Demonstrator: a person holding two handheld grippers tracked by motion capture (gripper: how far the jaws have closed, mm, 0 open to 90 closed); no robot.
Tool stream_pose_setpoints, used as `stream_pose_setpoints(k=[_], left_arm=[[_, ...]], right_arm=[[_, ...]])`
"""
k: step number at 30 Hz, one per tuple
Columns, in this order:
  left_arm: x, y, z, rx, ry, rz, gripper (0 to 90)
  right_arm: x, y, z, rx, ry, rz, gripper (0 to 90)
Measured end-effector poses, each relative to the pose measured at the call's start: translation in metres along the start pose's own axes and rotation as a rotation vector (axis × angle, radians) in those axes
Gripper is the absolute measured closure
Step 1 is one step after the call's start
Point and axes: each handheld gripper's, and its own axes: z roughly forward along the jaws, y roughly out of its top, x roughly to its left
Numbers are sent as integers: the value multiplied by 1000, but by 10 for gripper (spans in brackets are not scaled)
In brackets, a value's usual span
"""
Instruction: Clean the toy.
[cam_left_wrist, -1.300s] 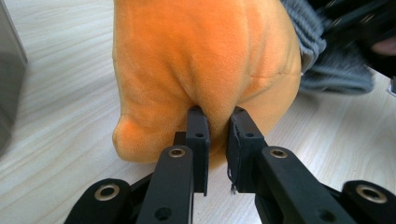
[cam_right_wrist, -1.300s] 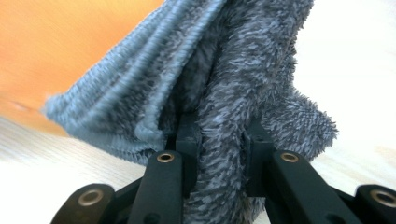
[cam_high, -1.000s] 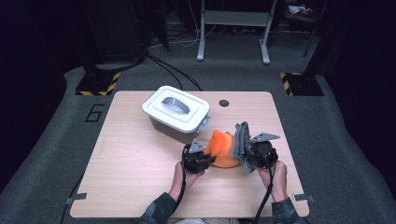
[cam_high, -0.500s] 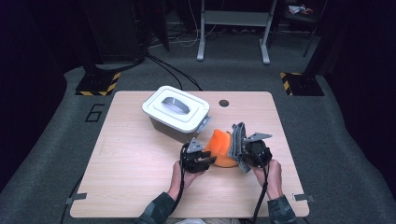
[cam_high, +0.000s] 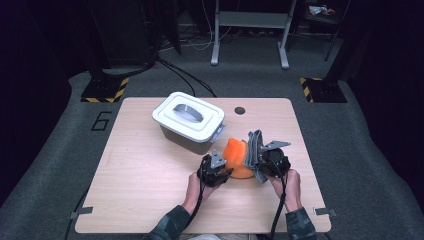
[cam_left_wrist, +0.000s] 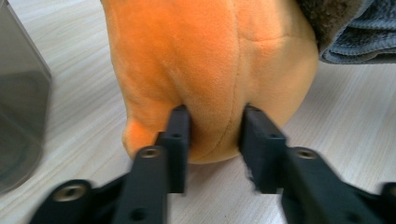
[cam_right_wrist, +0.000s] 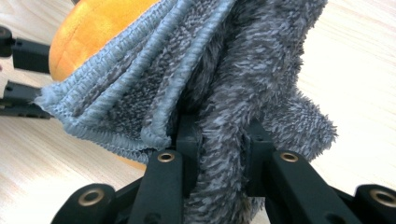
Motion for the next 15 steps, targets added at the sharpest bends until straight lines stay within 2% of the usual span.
stream_pose_setpoints(k=[6,10,12,15], left_arm=[[1,2,-4,-30,-37,-40,795],[0,5,-8,-36,-69,-64,824],[-1,6,-10,-40,-82,-80,830],[-1,8,-13,-57,-107,-102,831]], right_arm=[[-4,-2,-6,-24,-9,13,731],[-4,-2,-16,-42,-18,21,731],[-2,-2,-22,-60,0,24,731],[5,2,-29,-79,10,-3,730]])
